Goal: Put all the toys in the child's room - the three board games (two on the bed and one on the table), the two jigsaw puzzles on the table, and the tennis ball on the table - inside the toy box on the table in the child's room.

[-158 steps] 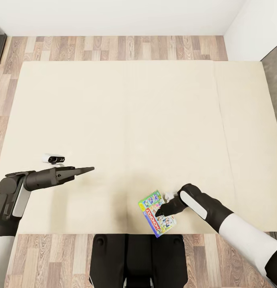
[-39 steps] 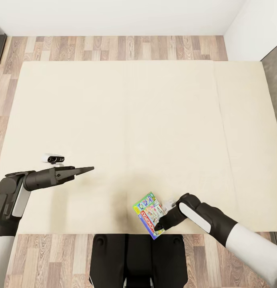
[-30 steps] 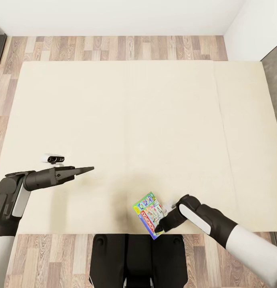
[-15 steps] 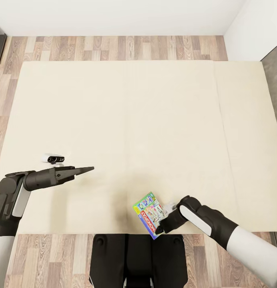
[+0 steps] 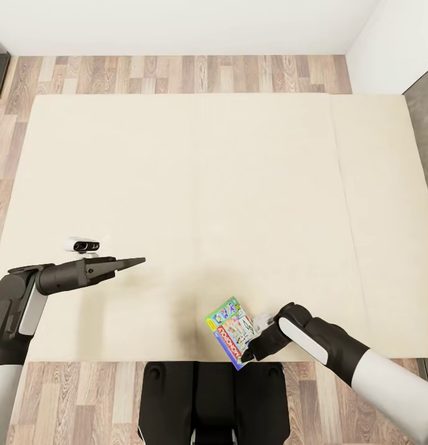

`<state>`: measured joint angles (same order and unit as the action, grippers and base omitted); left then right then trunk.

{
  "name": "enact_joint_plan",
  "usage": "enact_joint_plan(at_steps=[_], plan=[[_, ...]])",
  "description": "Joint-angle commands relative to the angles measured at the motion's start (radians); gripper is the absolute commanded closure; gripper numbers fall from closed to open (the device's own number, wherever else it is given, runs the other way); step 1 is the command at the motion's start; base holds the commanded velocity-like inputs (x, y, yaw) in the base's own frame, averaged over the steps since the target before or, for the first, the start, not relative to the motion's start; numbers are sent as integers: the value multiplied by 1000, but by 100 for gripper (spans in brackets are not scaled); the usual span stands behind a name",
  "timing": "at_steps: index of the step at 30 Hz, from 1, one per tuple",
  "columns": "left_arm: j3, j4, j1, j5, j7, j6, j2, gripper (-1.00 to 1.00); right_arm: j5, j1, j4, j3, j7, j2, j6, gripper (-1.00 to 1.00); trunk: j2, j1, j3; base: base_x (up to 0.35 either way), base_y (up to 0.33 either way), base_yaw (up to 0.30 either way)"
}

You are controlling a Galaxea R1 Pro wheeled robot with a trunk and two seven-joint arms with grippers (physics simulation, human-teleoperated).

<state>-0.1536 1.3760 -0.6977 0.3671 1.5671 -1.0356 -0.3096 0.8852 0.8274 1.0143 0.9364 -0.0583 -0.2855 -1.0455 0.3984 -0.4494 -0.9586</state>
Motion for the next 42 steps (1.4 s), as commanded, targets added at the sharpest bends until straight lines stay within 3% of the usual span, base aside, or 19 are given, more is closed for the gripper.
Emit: enact_joint_plan(at_steps=[1, 15, 26, 42], plan=[[0, 0, 0, 0, 4, -11, 0, -100, -6, 1, 1, 2, -6, -2, -2, -100, 2, -1, -1, 0, 0, 0], [-1, 0, 0, 0, 4, -11, -2, -100, -7, 0, -2, 1, -8, -6, -2, -100, 2, -1, -1, 0, 0, 0], [-1, 0, 0, 0, 4, -11, -8, -100, -7, 0, -5, 0, -8, -33, -2, -100, 2, -1, -1, 0, 0, 0], [0, 0, 0, 0, 4, -11, -8, -100, -4, 0, -20, -4, -9, -36, -2, -100, 2, -1, -1, 0, 0, 0]])
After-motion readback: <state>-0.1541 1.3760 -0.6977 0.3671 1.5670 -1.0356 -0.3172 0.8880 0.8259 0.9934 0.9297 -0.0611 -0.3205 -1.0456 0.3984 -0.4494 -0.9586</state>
